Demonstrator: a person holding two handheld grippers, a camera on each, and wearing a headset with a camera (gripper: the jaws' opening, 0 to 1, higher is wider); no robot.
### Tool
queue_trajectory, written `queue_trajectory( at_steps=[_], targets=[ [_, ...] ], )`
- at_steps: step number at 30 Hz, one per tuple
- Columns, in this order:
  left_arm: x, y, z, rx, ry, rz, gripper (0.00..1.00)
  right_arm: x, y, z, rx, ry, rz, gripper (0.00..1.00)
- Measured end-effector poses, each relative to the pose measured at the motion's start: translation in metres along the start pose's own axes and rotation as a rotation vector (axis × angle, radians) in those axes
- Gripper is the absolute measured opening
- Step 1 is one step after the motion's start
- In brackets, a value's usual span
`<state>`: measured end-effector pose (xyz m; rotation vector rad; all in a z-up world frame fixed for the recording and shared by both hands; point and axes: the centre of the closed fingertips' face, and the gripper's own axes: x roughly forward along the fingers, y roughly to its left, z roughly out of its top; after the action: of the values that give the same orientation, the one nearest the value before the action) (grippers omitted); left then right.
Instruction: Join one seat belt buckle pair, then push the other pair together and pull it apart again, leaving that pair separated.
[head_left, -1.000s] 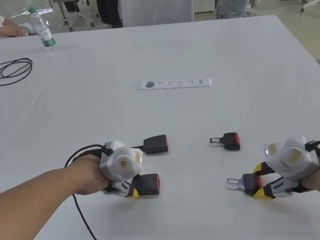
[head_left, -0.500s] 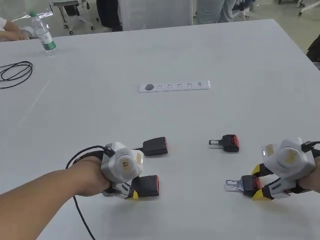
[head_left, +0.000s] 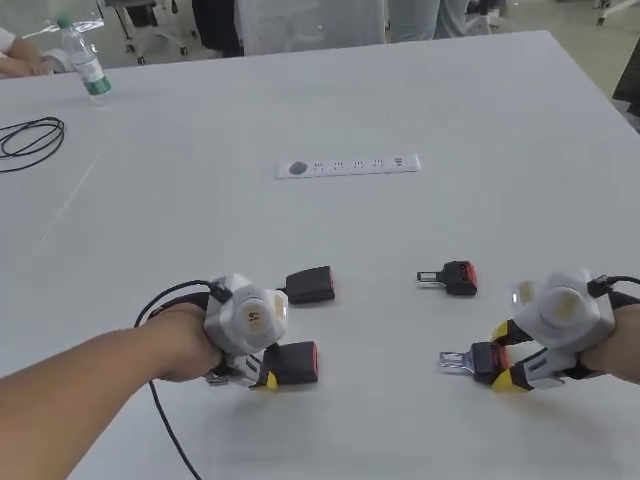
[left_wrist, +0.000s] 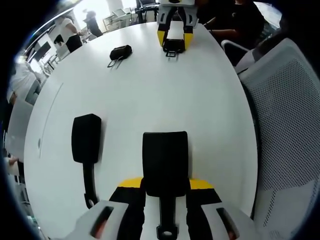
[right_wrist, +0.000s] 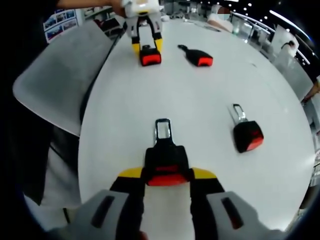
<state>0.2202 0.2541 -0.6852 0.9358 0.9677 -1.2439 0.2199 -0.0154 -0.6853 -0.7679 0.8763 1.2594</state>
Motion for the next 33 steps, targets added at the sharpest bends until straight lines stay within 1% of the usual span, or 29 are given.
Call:
queue_trajectory(
  at_steps=[2, 8, 17, 23, 30, 33],
  targets=[
    [0.000, 0.000, 0.000, -0.003, -0.004, 0.001, 0.32, 0.003, 0.004, 0.005, -0.003, -0.007, 0.001, 0.35],
    [0.000, -0.001, 0.000, -0.007, -0.010, 0.001, 0.32, 0.012, 0.006, 0.020, -0.007, -0.025, -0.002, 0.35],
    [0.000, -0.003, 0.000, -0.013, -0.018, 0.001, 0.32, 0.025, 0.015, 0.047, -0.012, -0.064, 0.006, 0.35],
    [0.000, -0.002, -0.001, -0.018, -0.026, -0.001, 0.32, 0.035, 0.021, 0.066, -0.004, -0.097, 0.005, 0.35],
    [0.000, -0.002, 0.000, -0.026, -0.043, 0.001, 0.32, 0.046, 0.026, 0.086, -0.027, -0.107, -0.003, 0.35],
    [0.000, -0.002, 0.000, -0.024, -0.043, 0.001, 0.32, 0.050, 0.026, 0.095, -0.033, -0.117, -0.012, 0.35]
  ],
)
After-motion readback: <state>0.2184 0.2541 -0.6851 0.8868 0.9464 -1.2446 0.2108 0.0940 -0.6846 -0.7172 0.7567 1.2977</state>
